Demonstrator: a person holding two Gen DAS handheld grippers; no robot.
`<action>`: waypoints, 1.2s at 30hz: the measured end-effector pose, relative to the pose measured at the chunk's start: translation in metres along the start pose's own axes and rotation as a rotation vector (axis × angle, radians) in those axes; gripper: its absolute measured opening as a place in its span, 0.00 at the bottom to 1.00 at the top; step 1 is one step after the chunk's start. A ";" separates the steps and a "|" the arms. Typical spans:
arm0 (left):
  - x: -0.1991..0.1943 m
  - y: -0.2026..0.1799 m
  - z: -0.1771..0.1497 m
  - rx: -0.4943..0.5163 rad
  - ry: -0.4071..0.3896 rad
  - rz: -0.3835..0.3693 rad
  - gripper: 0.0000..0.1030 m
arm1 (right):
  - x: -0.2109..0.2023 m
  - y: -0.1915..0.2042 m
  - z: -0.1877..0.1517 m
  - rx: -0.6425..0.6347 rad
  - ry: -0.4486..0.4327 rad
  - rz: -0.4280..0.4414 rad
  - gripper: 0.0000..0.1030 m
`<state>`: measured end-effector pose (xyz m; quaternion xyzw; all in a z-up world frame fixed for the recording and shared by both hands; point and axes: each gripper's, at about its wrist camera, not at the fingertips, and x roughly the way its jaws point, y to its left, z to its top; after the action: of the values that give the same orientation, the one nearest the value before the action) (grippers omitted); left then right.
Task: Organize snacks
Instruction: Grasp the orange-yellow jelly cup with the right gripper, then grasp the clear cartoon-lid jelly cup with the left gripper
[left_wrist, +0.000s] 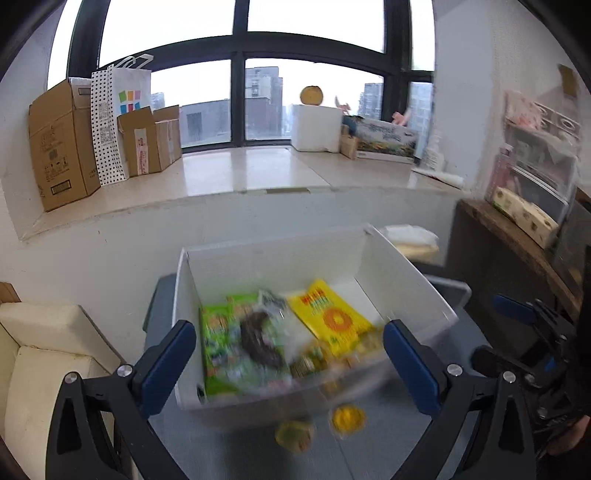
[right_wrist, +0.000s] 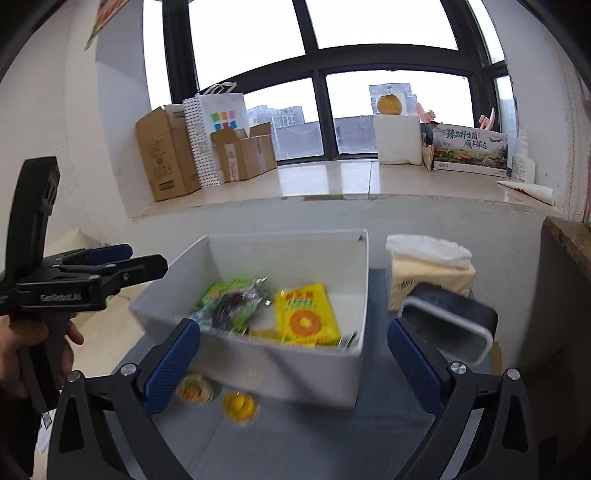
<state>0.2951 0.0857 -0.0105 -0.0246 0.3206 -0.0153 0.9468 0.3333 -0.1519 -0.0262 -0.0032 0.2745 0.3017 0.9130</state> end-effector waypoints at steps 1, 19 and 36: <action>-0.006 -0.002 -0.009 -0.002 0.001 -0.005 1.00 | -0.003 0.004 -0.008 -0.001 0.007 0.006 1.00; -0.055 -0.002 -0.158 -0.088 0.128 -0.047 1.00 | 0.048 0.044 -0.091 -0.021 0.223 0.036 1.00; -0.068 0.038 -0.175 -0.185 0.131 -0.006 1.00 | 0.116 0.057 -0.088 -0.066 0.344 -0.004 0.39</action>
<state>0.1348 0.1201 -0.1100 -0.1118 0.3819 0.0101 0.9174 0.3350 -0.0569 -0.1499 -0.0855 0.4167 0.3039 0.8524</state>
